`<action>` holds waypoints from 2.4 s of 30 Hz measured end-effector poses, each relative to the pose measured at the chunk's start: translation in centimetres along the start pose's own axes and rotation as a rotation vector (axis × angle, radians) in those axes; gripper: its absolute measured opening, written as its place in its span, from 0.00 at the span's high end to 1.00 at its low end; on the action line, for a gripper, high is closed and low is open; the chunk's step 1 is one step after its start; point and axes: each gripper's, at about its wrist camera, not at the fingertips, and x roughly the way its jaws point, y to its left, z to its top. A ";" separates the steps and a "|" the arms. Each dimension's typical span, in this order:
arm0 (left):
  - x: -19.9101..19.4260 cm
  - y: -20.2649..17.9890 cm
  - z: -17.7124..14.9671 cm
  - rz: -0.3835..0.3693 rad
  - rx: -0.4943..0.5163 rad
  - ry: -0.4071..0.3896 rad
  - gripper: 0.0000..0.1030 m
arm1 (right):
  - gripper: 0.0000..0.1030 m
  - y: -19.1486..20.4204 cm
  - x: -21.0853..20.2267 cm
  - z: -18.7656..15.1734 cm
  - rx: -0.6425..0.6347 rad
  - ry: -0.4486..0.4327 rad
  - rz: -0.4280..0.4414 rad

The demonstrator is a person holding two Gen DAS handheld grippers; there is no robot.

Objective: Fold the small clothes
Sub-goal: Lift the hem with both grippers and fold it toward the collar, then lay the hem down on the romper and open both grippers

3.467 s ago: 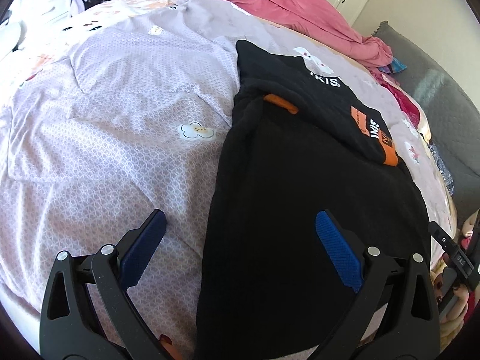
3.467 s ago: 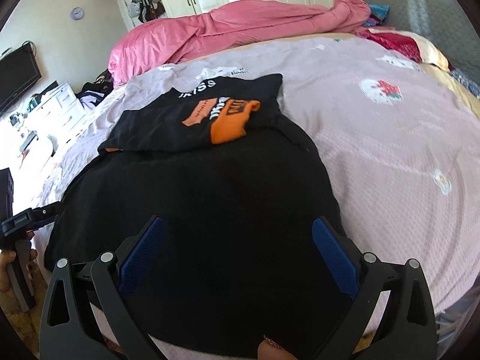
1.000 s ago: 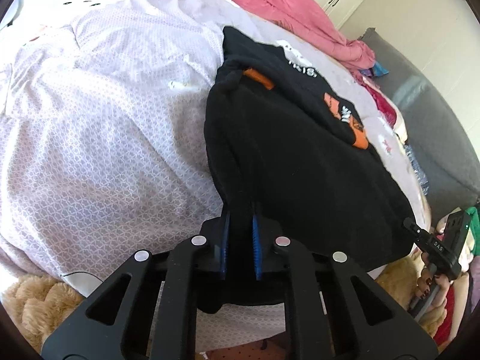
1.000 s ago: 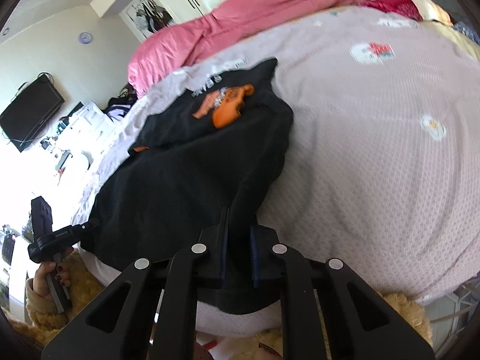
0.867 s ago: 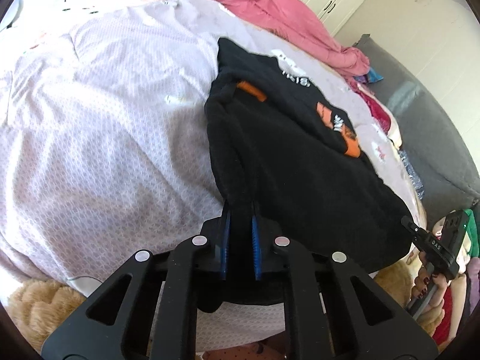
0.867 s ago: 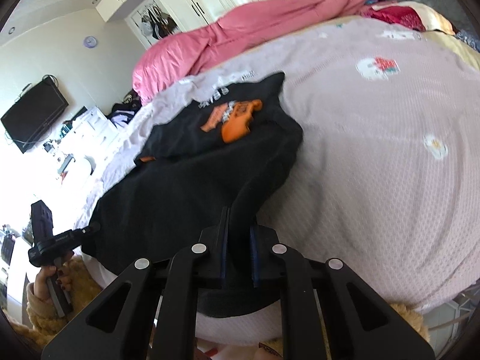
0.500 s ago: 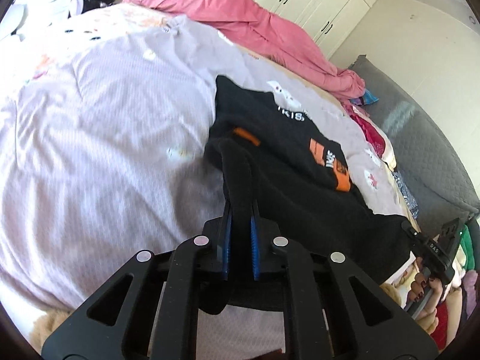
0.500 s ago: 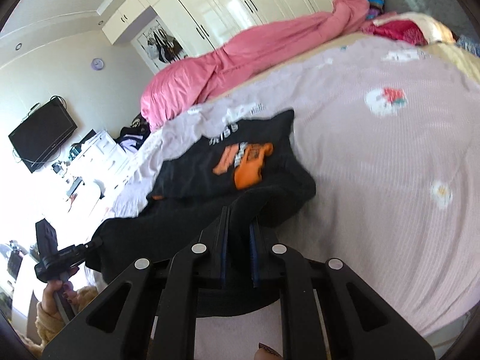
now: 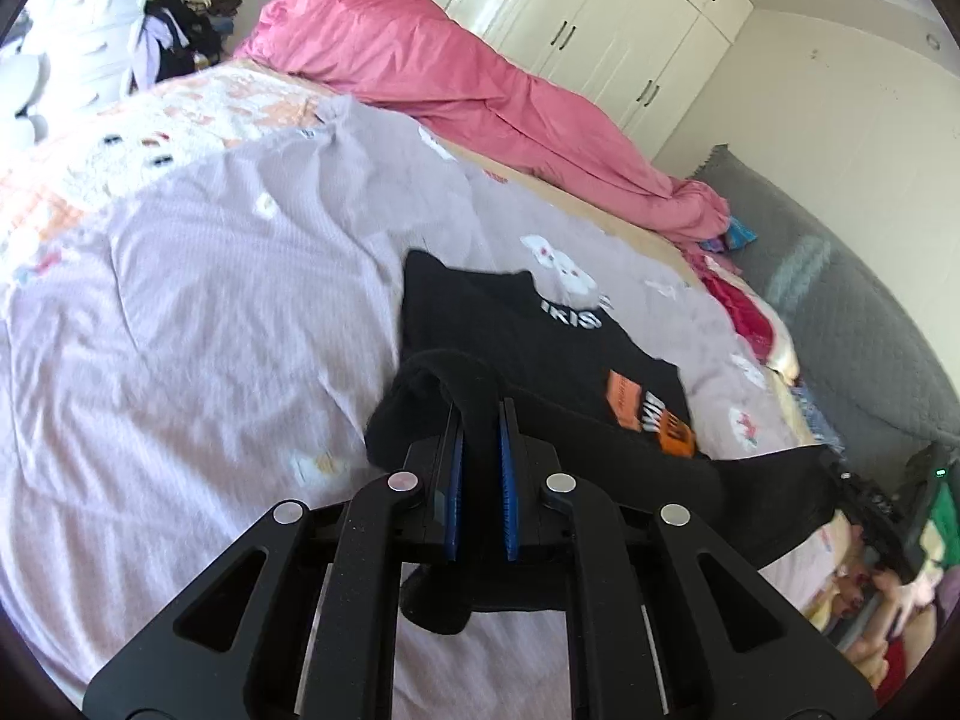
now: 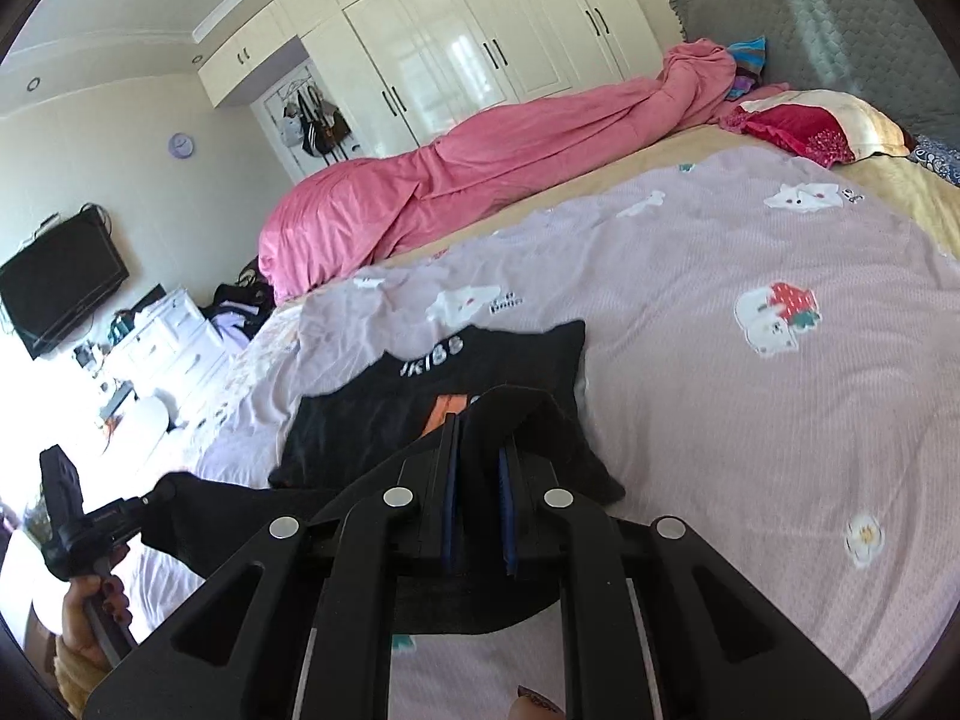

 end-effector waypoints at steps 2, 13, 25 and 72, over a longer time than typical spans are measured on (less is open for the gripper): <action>0.6 -0.1 0.9 -0.002 -0.004 -0.003 0.96 | 0.90 0.0 0.5 0.7 0.006 -0.007 -0.007; 3.4 -0.6 4.0 0.051 0.021 -0.016 0.96 | 0.90 -0.8 3.6 3.5 0.041 0.006 -0.027; 6.5 -1.3 6.6 0.105 0.052 0.016 0.96 | 0.90 -1.0 6.8 6.9 0.087 0.055 -0.022; 6.6 -2.1 5.4 0.167 0.202 -0.076 0.32 | 0.19 -0.4 8.7 3.8 -0.041 0.021 -0.133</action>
